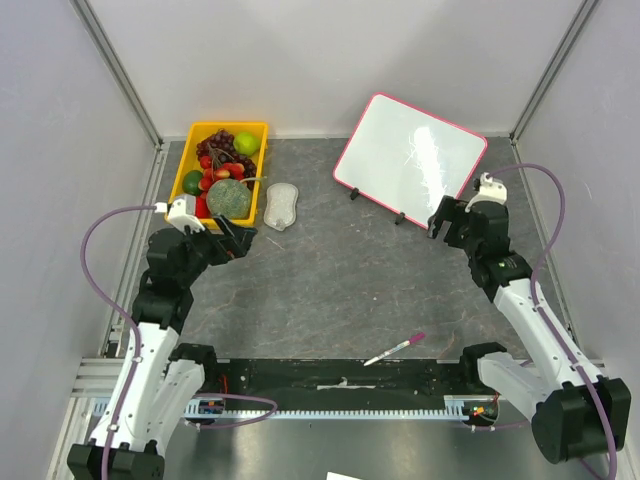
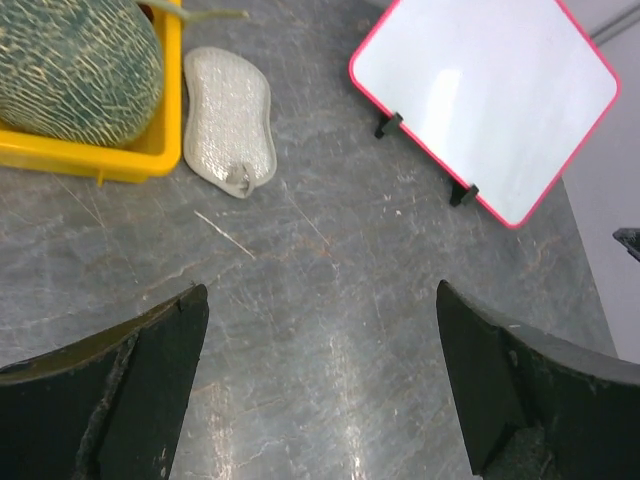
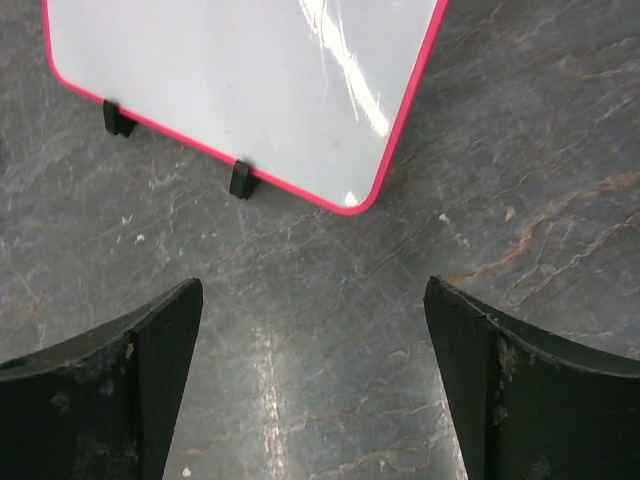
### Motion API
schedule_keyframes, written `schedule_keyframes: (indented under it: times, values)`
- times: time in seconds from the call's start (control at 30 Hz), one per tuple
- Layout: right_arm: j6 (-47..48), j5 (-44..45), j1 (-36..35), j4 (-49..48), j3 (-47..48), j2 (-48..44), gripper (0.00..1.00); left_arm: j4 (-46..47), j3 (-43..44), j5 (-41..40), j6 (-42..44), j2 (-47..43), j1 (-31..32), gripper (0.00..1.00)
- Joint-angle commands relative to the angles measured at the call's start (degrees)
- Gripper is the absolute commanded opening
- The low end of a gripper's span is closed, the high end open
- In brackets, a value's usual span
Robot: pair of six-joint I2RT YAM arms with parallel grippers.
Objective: Write a sentence on the whiteboard
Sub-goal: Adjust the whiteboard marker at the corner of the board.
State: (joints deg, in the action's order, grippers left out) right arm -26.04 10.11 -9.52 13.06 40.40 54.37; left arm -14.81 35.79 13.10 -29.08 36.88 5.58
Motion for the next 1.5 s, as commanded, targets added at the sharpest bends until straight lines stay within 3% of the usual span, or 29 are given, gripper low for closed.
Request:
schedule_keyframes:
  times: [0.0, 0.1, 0.2, 0.3, 0.67, 0.73, 0.8, 0.9, 1.27, 1.47]
  values:
    - [-0.3, -6.8, 0.0, 2.2, 0.5, 1.4, 0.98, -0.7, -0.8, 9.5, 2.5, 0.1, 0.2, 1.0]
    - [-0.2, -9.9, -0.1, 2.7, 0.2, 2.5, 0.98, 3.2, -2.5, 15.4, 1.9, 0.9, 1.4, 1.0]
    - [0.6, -12.4, -0.1, 3.1, -0.1, 2.2, 0.98, 6.1, -2.9, 15.6, 0.7, 4.0, 7.0, 0.95]
    - [1.6, -12.1, -0.1, 3.6, -0.9, 0.7, 0.98, 7.2, -1.1, 10.0, 0.4, 9.8, 17.5, 0.92]
    - [4.2, -13.3, -0.1, 5.5, -2.2, -5.0, 0.98, 14.4, 7.8, -3.6, -1.7, 35.7, 53.0, 0.56]
    - [4.1, -13.5, -0.1, 5.7, -2.3, -5.1, 0.98, 16.6, 10.4, -4.0, -1.6, 40.8, 57.2, 0.47]
    - [3.9, -13.8, 0.0, 5.7, -2.3, -5.2, 0.98, 17.5, 14.0, -4.6, -1.0, 45.6, 60.9, 0.25]
    - [3.8, -13.7, 0.0, 5.7, -2.6, -4.9, 0.98, 17.2, 18.9, -4.9, 0.5, 53.4, 65.7, 0.04]
    - [3.9, -12.2, 0.0, 6.6, -3.4, -5.5, 0.98, 21.0, 22.2, -3.3, -1.6, 67.2, 72.5, 0.02]
    - [4.4, -11.7, 0.0, 7.3, -3.1, -6.2, 0.98, 20.1, 17.7, -10.8, -3.4, 66.6, 72.6, 0.02]
